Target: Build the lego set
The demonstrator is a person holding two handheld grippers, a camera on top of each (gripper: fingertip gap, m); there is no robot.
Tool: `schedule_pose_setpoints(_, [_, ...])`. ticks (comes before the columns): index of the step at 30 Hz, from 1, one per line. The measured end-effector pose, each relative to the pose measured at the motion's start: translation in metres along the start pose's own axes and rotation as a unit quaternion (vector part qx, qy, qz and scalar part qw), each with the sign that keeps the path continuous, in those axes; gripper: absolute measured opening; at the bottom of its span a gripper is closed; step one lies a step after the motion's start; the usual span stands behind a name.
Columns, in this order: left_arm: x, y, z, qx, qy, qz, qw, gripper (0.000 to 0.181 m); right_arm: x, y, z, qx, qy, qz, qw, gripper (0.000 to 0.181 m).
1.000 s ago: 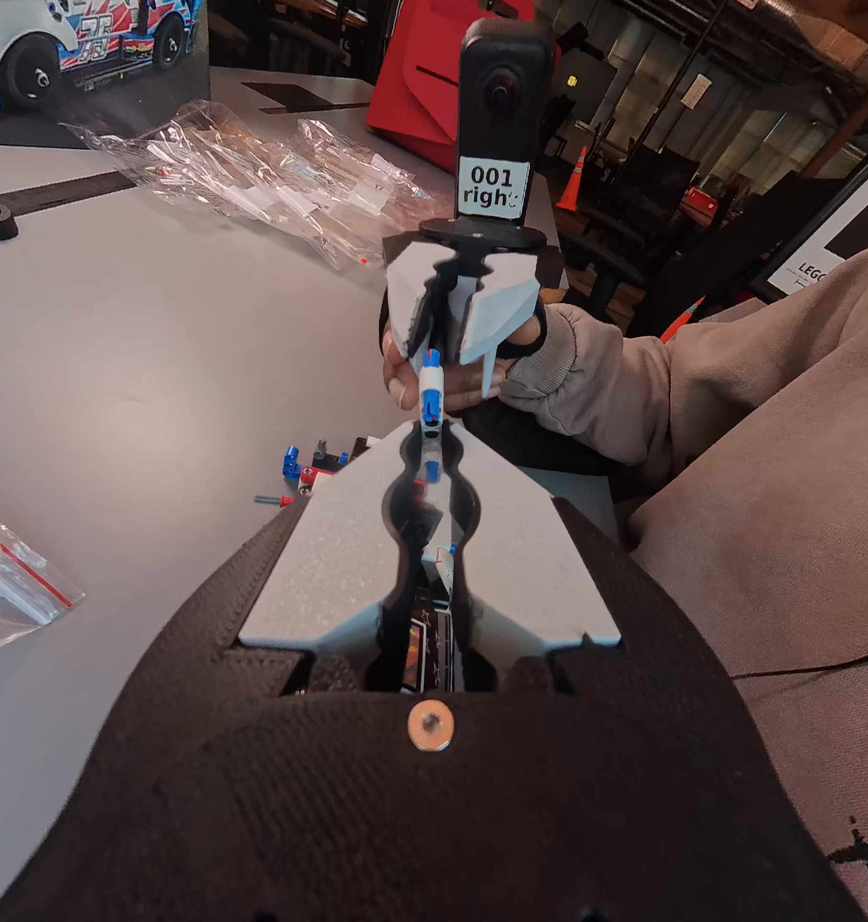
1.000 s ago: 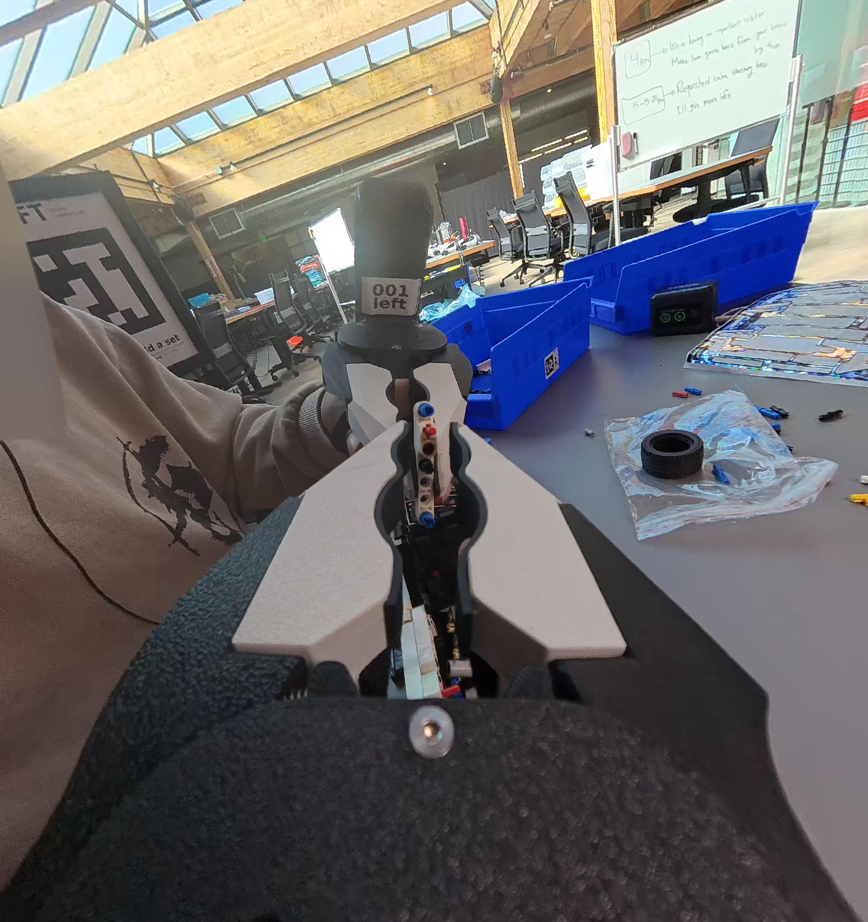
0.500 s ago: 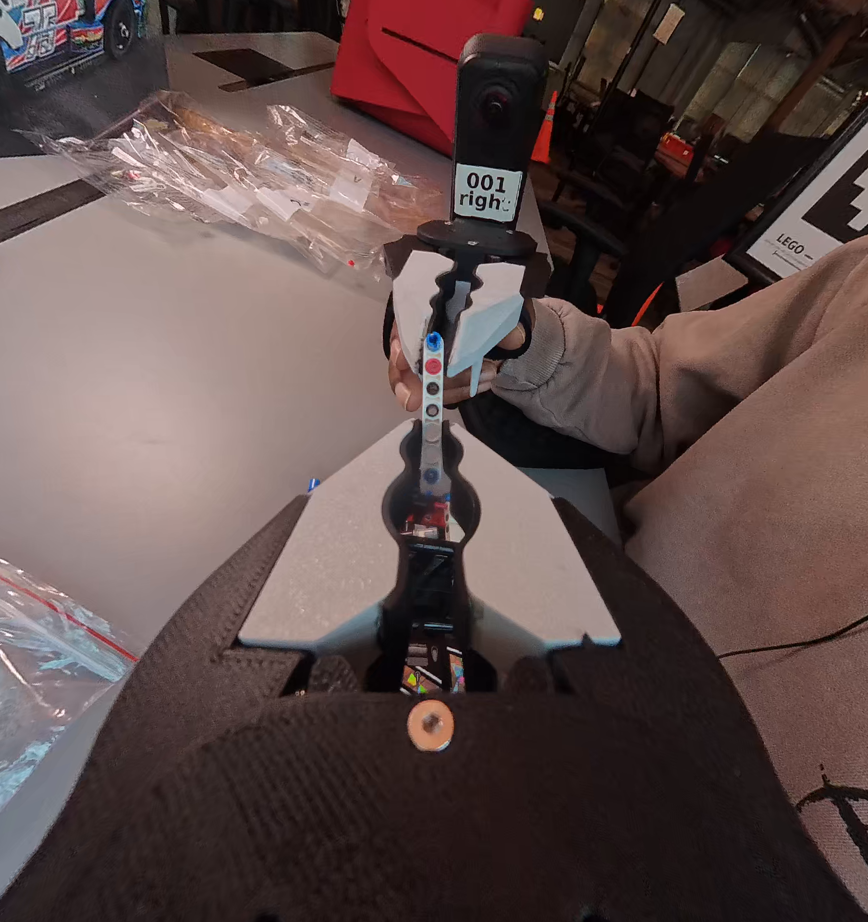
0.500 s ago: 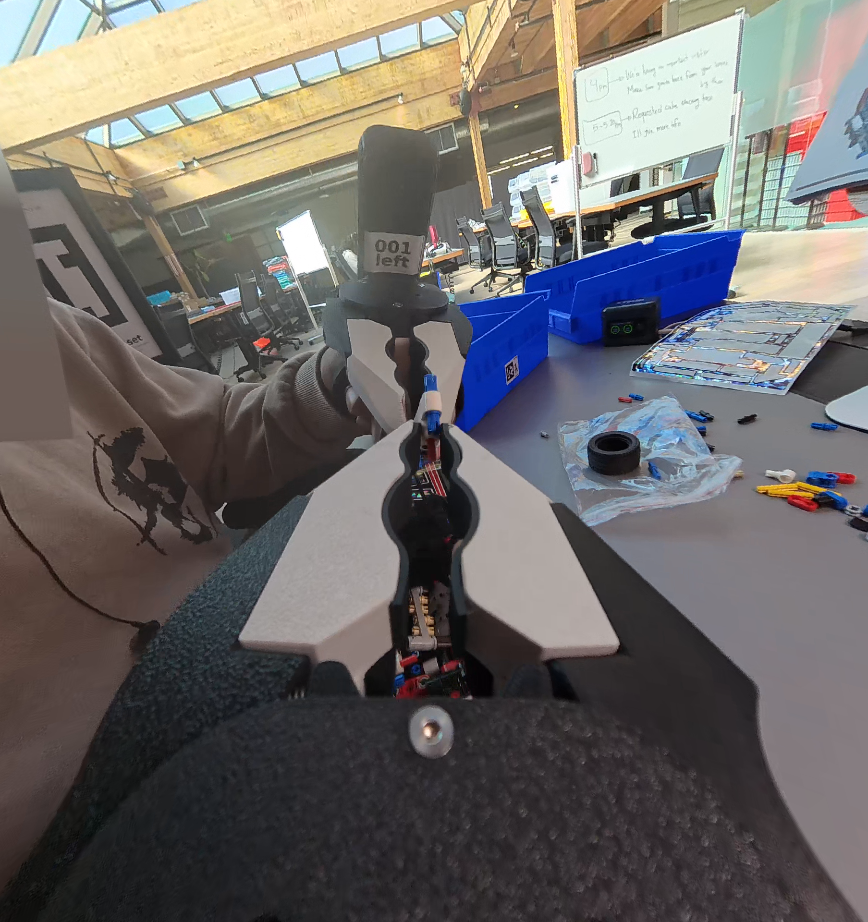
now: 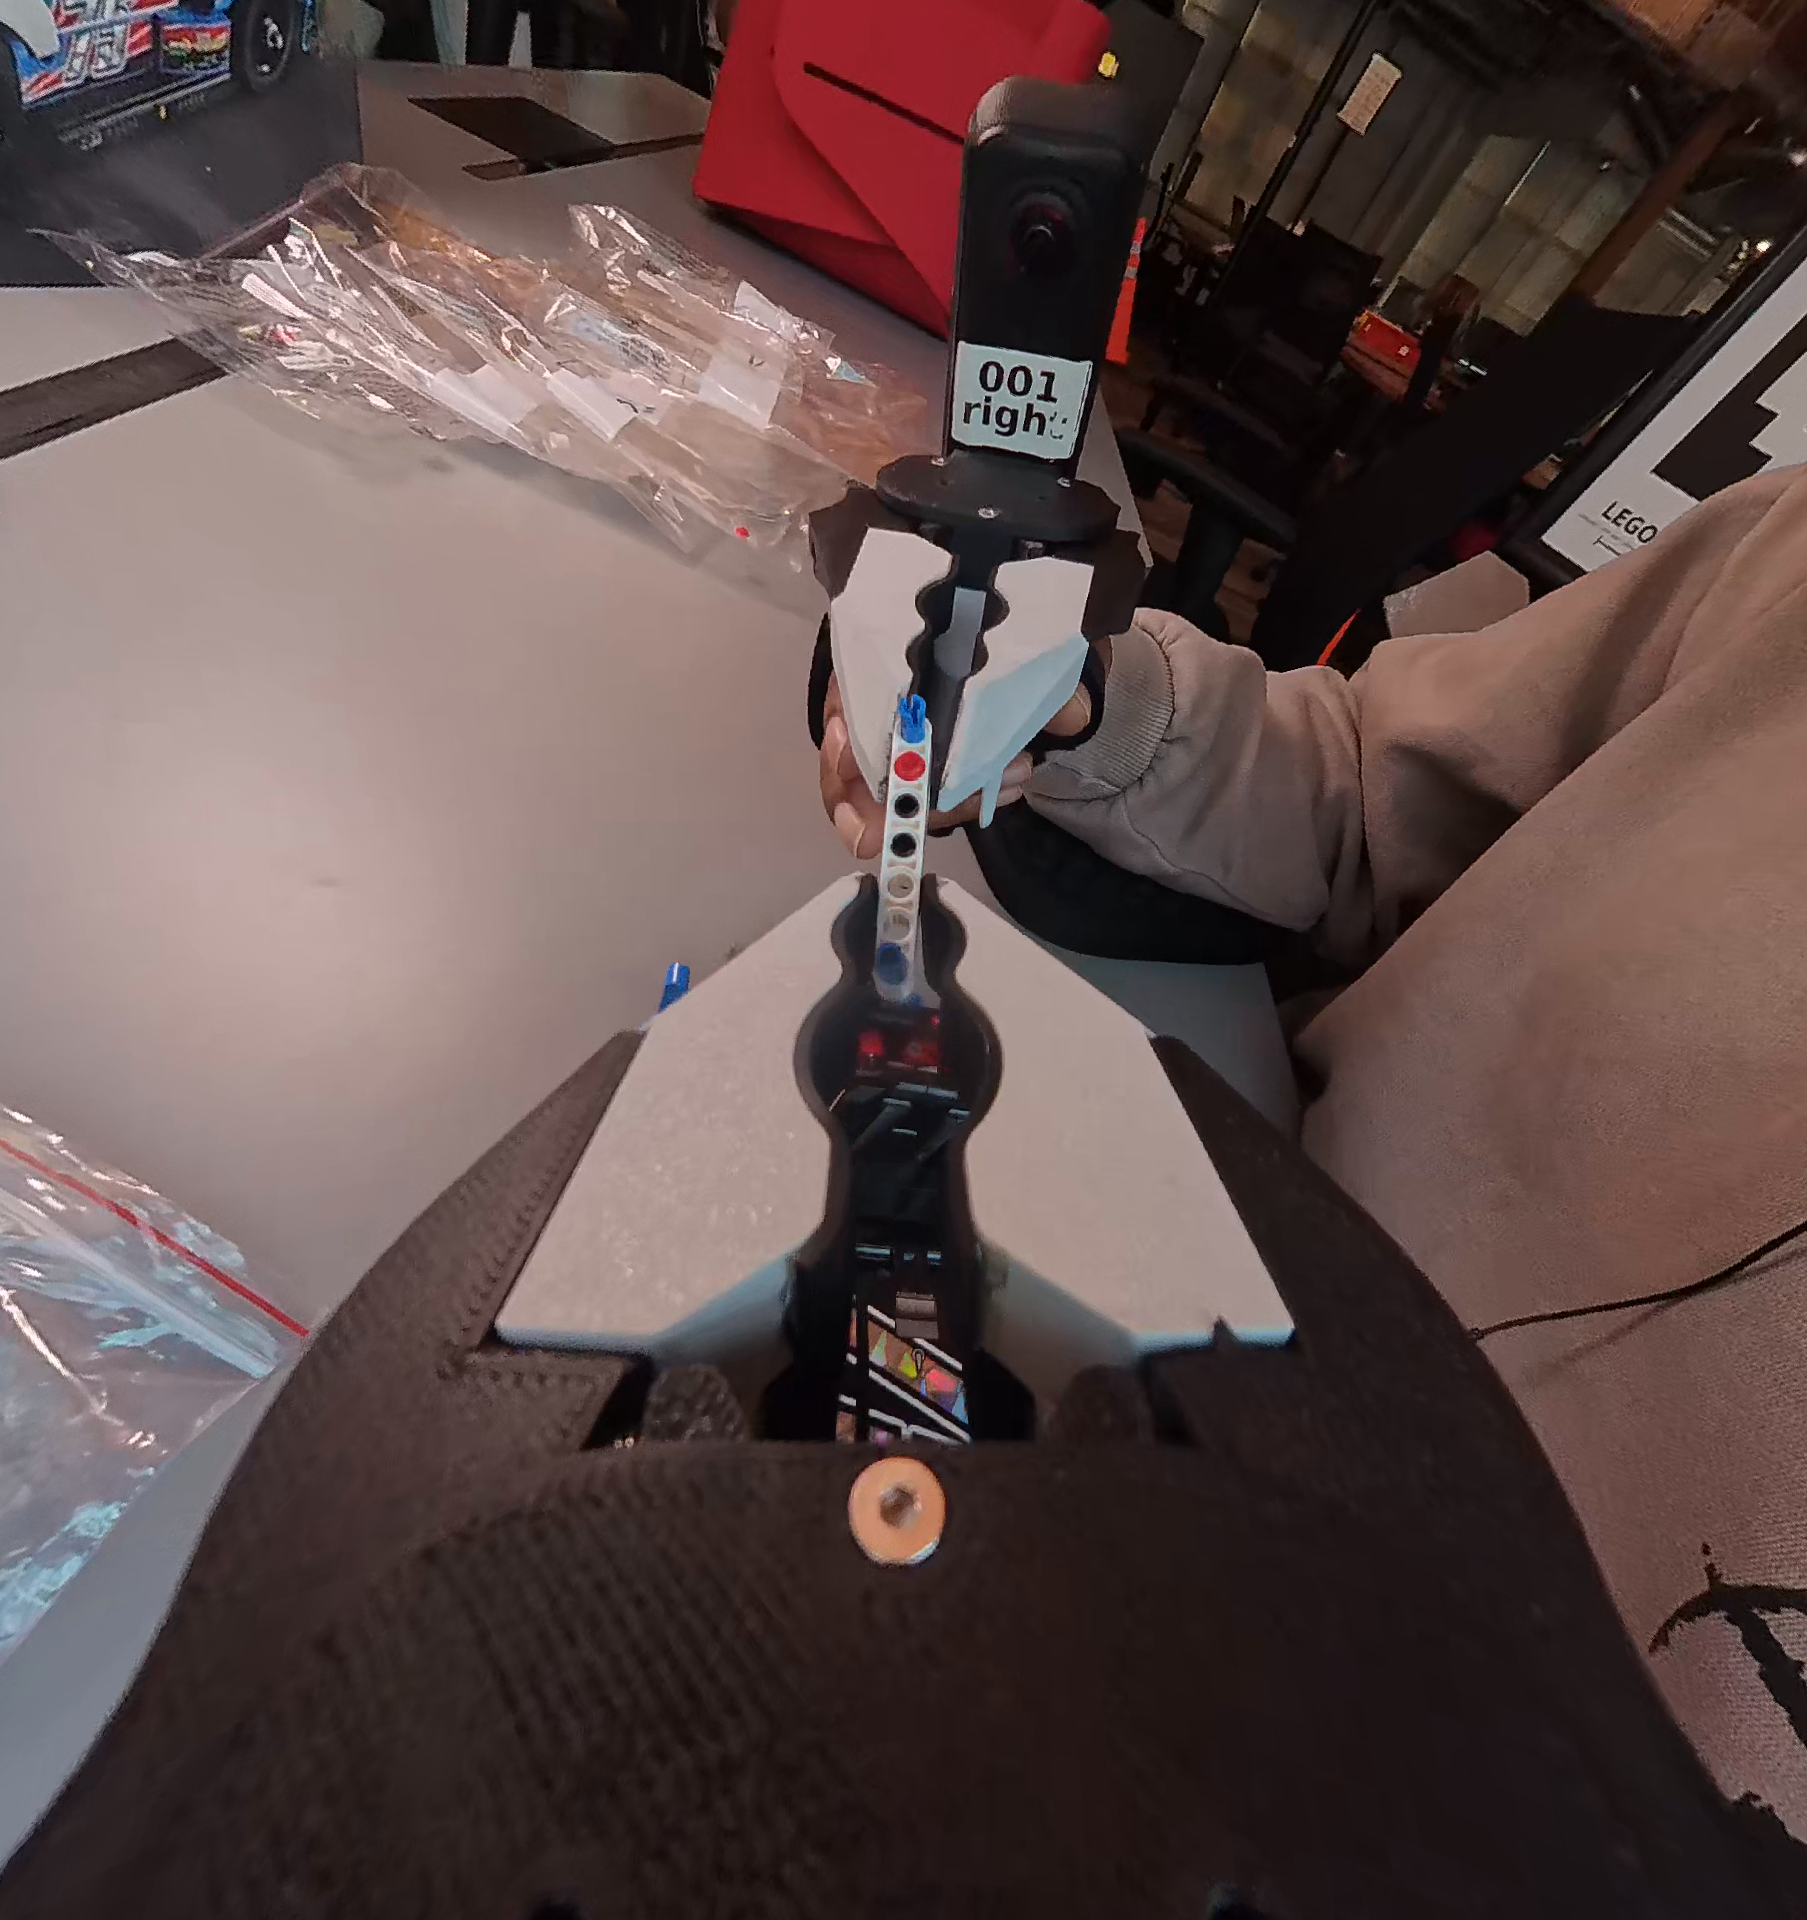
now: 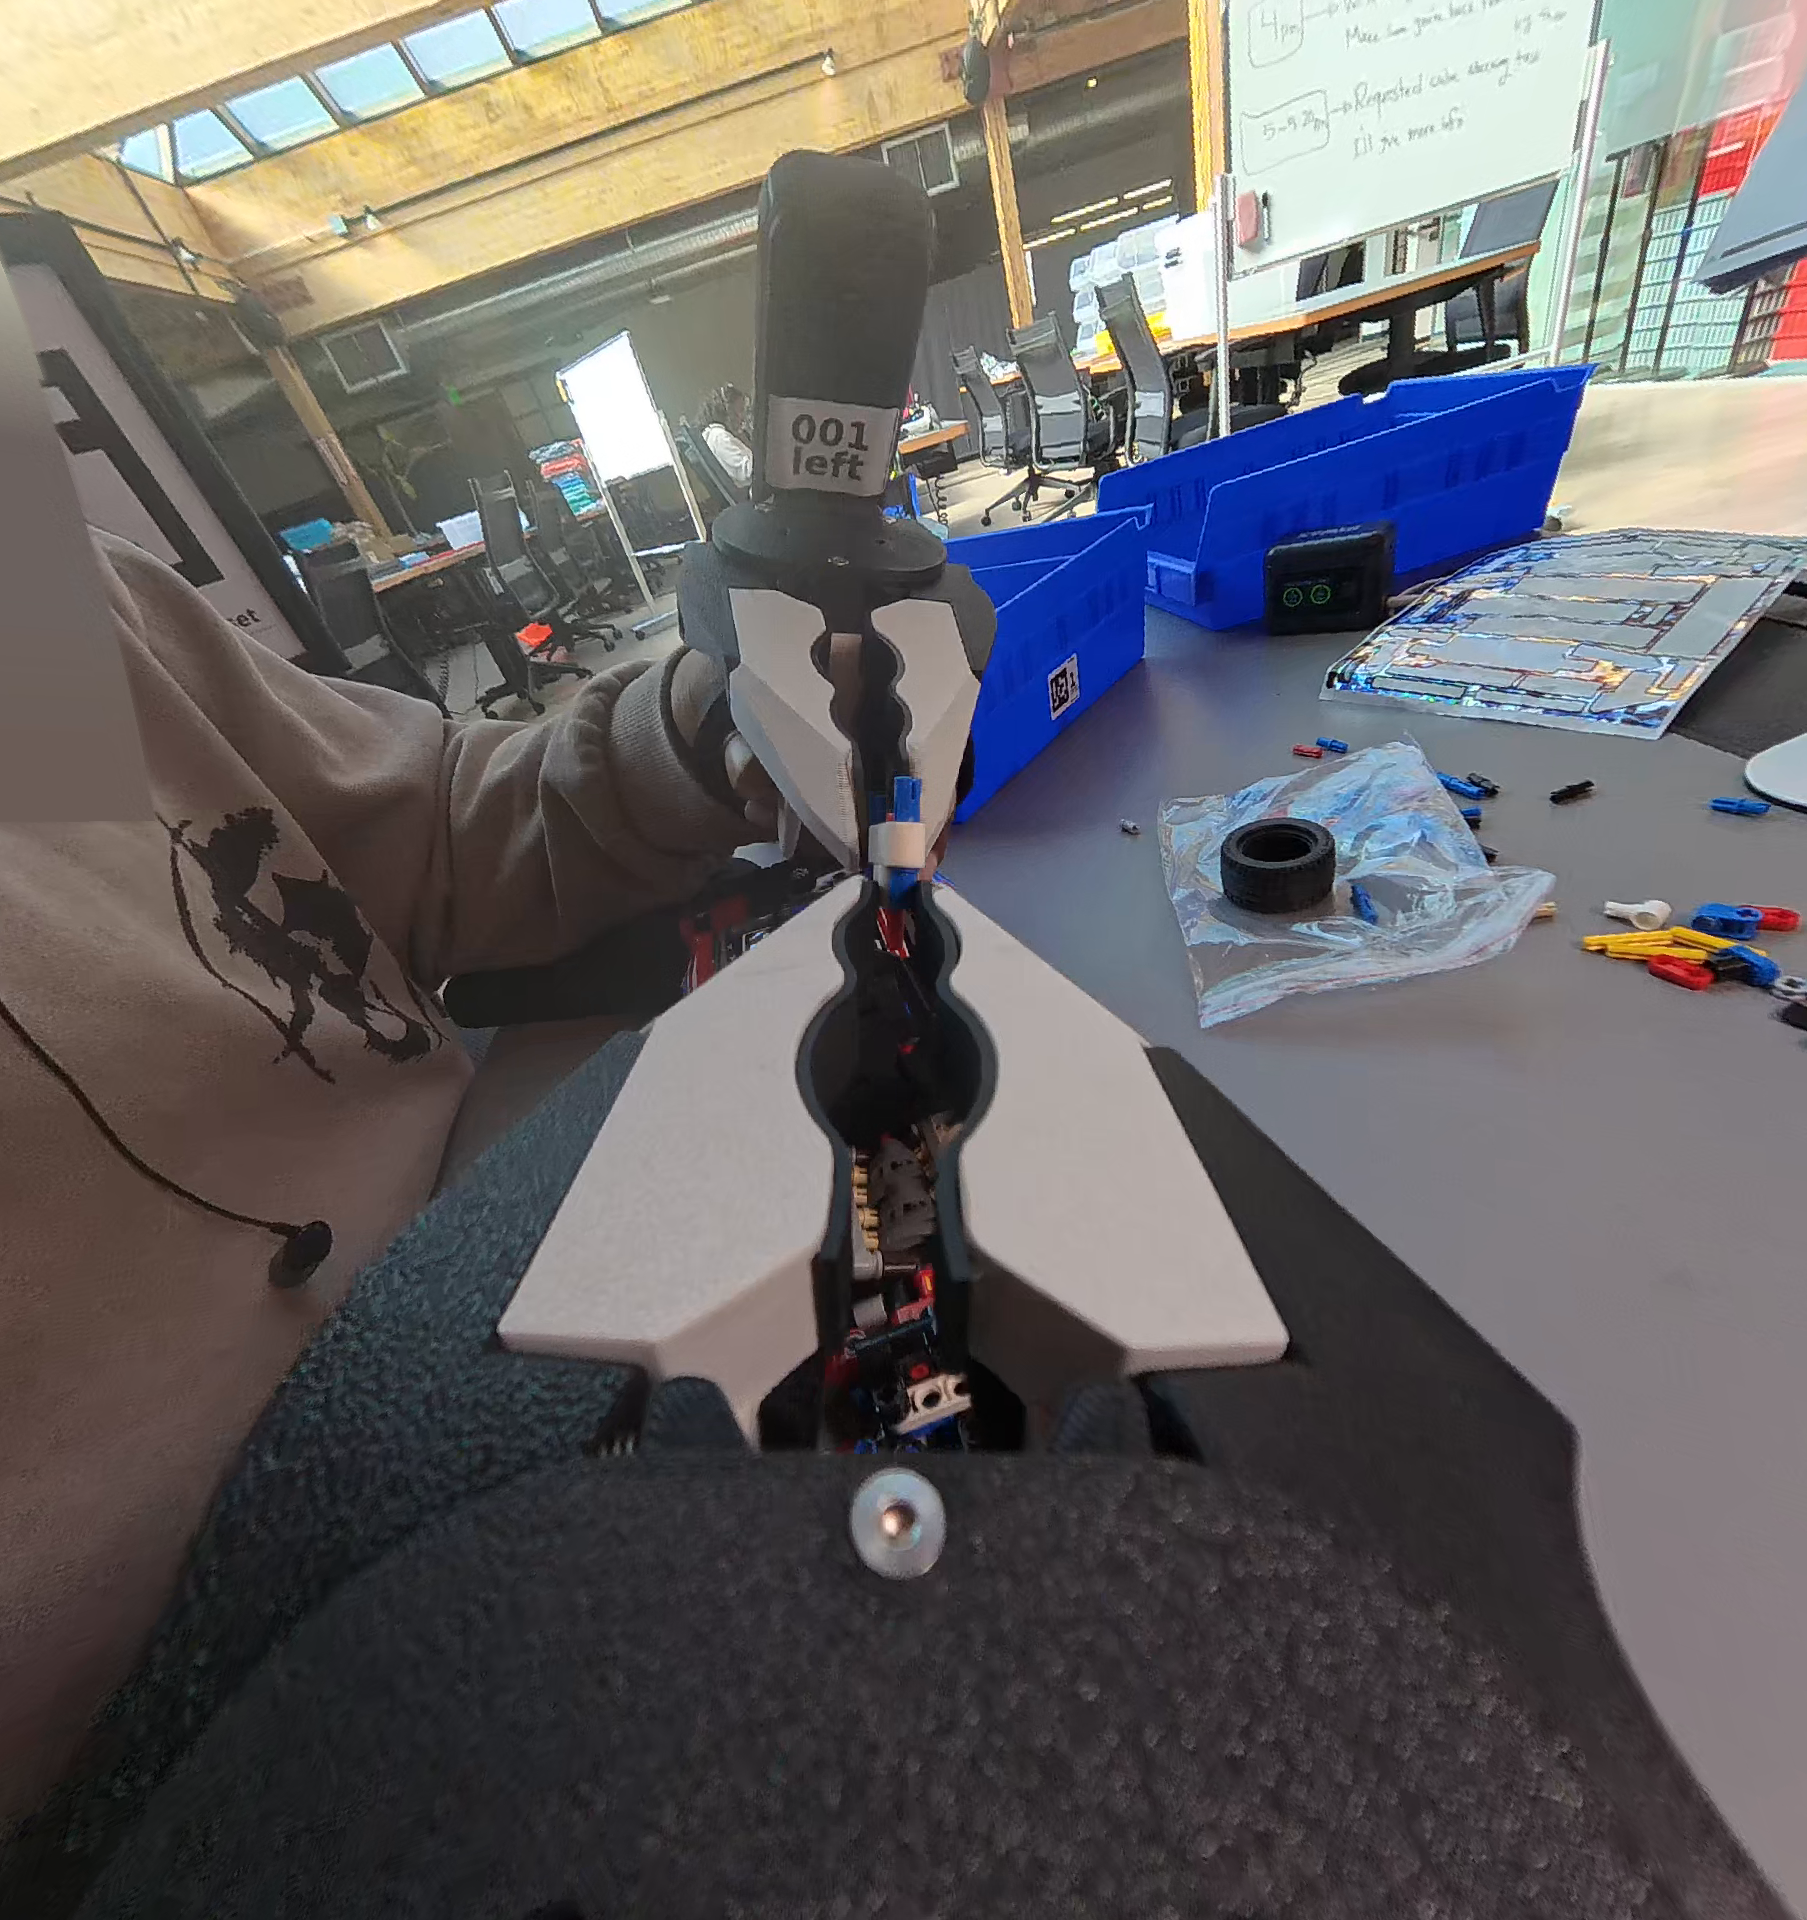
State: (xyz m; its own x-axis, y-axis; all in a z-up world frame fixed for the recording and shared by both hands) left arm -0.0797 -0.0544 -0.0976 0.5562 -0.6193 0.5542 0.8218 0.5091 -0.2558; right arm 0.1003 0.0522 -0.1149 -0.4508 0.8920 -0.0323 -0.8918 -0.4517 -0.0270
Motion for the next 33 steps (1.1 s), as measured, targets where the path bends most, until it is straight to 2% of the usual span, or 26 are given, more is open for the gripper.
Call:
schedule_pose_setpoints(6, [-0.006,0.003,0.007,-0.06,-0.002,-0.002,0.998,0.006,0.004,-0.003,-0.003,-0.021,-0.014,-0.017,1.0,0.007])
schedule_pose_setpoints(9, [-0.017,0.008,0.013,-0.101,-0.025,-0.01,0.994,0.006,0.006,-0.006,0.0,-0.046,-0.091,-0.047,0.994,0.021])
schedule_pose_setpoints(13, [-0.037,0.016,0.021,-0.175,-0.066,-0.02,0.982,0.005,0.004,-0.005,0.001,-0.138,-0.238,-0.048,0.96,0.032])
schedule_pose_setpoints(17, [-0.054,0.026,0.024,-0.214,-0.129,-0.069,0.966,0.006,0.013,0.0,-0.006,-0.183,-0.258,-0.005,0.949,0.041])
schedule_pose_setpoints(20, [-0.07,0.032,0.023,-0.214,-0.19,-0.096,0.953,0.005,0.016,0.005,-0.01,-0.211,-0.313,0.007,0.926,0.054])
schedule_pose_setpoints(23, [-0.078,0.035,0.019,-0.215,-0.227,-0.113,0.943,0.005,0.02,0.009,-0.018,-0.249,-0.369,0.0,0.896,0.042])
schedule_pose_setpoints(26, [-0.083,0.038,0.013,-0.218,-0.256,-0.126,0.933,0.005,0.022,0.01,-0.024,-0.243,-0.394,0.004,0.886,0.024])
schedule_pose_setpoints(30, [-0.089,0.038,0.009,-0.214,-0.273,-0.116,0.931,0.006,0.029,0.01,-0.03,-0.24,-0.359,0.02,0.902,0.024])
schedule_pose_setpoints(33, [-0.091,0.034,0.011,-0.224,-0.219,-0.06,0.948,0.017,0.035,0.009,-0.039,-0.242,-0.305,0.052,0.919,0.024])
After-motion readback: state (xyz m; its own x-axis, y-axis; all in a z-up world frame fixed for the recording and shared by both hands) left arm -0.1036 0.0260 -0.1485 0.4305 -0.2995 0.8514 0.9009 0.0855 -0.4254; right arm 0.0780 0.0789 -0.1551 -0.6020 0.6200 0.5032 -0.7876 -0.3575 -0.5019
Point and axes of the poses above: each gripper's, where its closed fingertips meet, y out along the fingers, z out of its top, x = y × z across the jaws, the point moved 10 cm from there along -y, back along the fingers, and after that the axes turned 13 degrees about -y, right-handed, at the moved point
